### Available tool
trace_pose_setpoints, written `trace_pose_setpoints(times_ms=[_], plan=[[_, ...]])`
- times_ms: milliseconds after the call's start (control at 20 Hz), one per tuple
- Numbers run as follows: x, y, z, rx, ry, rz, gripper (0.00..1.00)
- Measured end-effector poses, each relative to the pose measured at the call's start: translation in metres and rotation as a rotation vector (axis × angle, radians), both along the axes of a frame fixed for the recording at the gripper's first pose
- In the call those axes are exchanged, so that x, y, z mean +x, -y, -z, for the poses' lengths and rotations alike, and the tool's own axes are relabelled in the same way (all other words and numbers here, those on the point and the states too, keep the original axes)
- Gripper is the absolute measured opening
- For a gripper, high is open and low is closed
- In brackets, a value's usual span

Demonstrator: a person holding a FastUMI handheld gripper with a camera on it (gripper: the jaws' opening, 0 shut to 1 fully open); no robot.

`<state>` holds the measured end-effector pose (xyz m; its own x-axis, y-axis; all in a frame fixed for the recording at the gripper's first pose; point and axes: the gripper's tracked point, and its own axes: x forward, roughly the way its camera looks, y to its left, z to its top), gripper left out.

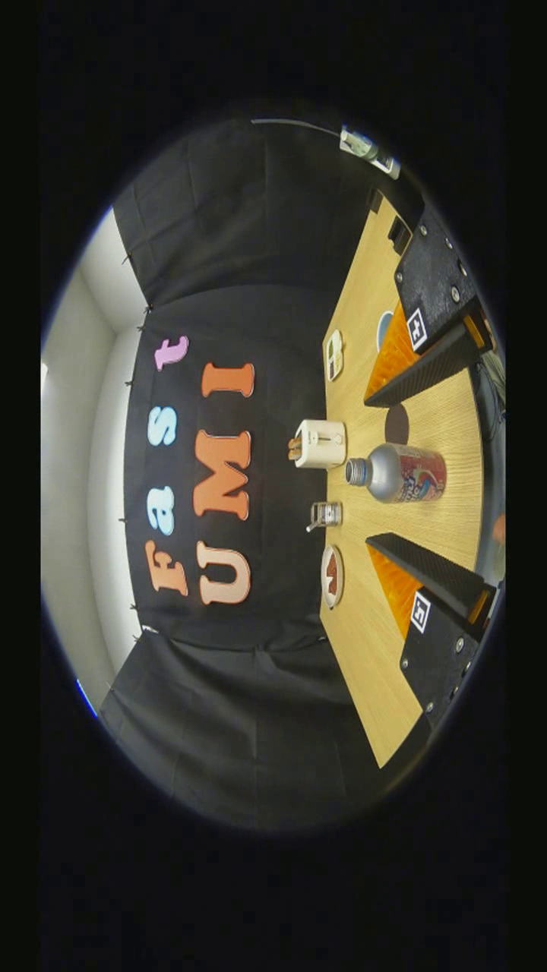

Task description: Take the bottle from table, then pour the juice into the cup, finally place the bottle on the coaster

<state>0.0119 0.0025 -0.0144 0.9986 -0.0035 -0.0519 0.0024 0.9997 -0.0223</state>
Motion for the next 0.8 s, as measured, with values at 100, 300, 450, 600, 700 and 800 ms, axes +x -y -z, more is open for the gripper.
trace_pose_setpoints(times_ms=[100, 300, 450, 600, 700, 800], plan=[[0.003, 0.0, 0.005, 0.007, -0.011, 0.001, 0.99], [0.012, 0.003, 0.021, 0.004, -0.05, 0.013, 0.99], [0.02, 0.002, 0.035, 0.008, -0.082, 0.018, 0.99], [0.027, 0.003, 0.049, 0.0, -0.118, 0.017, 0.99], [0.03, 0.0, 0.061, 0.007, -0.144, 0.01, 0.99], [0.035, 0.0, 0.073, 0.006, -0.175, 0.015, 0.99]])
